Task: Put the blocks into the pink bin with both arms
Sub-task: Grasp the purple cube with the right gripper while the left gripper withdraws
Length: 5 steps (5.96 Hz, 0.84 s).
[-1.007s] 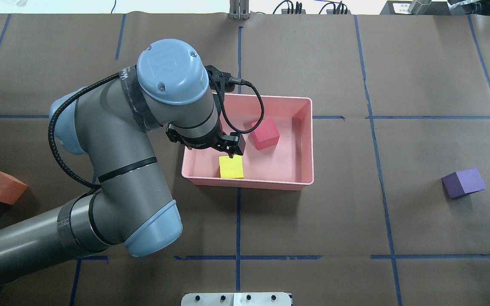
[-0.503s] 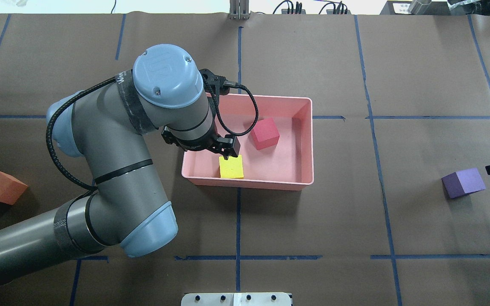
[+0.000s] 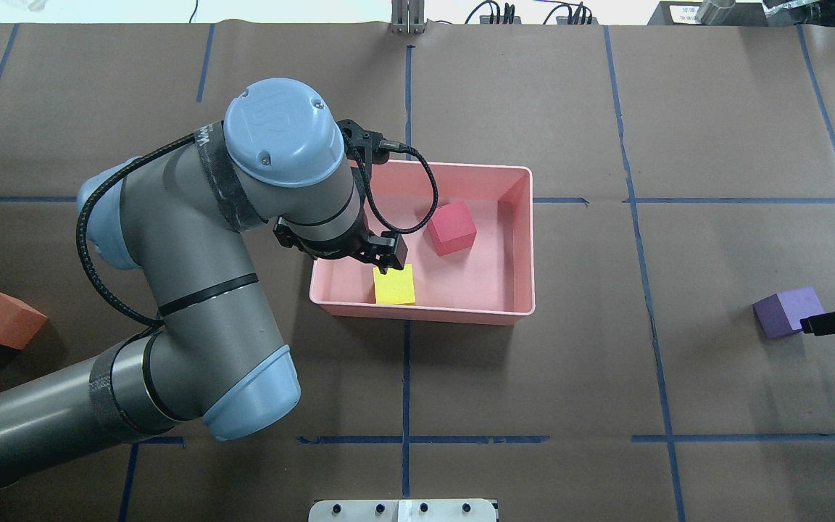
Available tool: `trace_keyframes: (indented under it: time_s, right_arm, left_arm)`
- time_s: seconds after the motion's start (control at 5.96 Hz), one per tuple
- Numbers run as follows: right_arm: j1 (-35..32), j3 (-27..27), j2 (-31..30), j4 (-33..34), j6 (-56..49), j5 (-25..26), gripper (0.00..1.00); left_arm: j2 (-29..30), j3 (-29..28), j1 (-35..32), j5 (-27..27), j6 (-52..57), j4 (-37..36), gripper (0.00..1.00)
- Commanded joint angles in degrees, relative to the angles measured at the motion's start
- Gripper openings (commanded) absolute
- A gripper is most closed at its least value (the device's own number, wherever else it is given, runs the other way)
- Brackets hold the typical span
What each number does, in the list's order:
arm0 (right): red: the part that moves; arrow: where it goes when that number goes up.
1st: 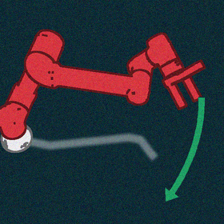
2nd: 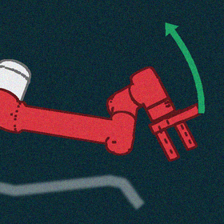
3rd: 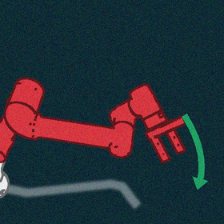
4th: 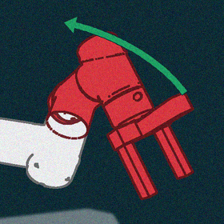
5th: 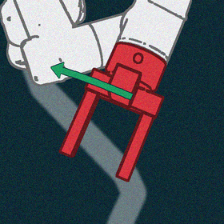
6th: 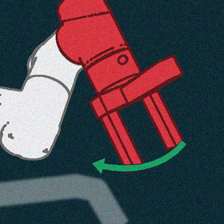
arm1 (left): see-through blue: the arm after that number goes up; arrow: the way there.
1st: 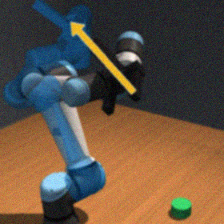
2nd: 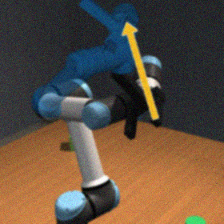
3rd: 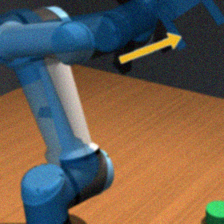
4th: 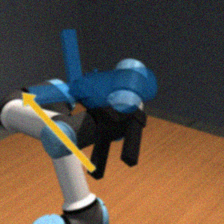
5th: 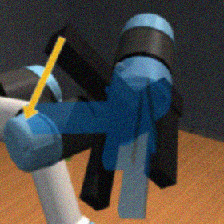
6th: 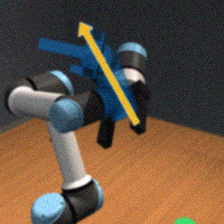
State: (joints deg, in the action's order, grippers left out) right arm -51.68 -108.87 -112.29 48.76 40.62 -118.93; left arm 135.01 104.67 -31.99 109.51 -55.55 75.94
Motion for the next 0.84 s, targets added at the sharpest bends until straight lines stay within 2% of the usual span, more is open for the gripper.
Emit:
trace_keyframes:
  time_s: [0.0, 0.67]
  right_arm:
    - [1.8, 2.9, 2.1, -0.2, -0.3, 0.6, 1.0]
    - [3.4, 9.0, 6.7, -0.1, -2.4, 0.8, 0.99]
  left_arm:
    - [-0.1, 0.1, 0.0, -0.1, 0.0, 0.0, 1.0]
    - [-1.1, 0.1, 0.2, -0.3, 0.1, 0.1, 1.0]
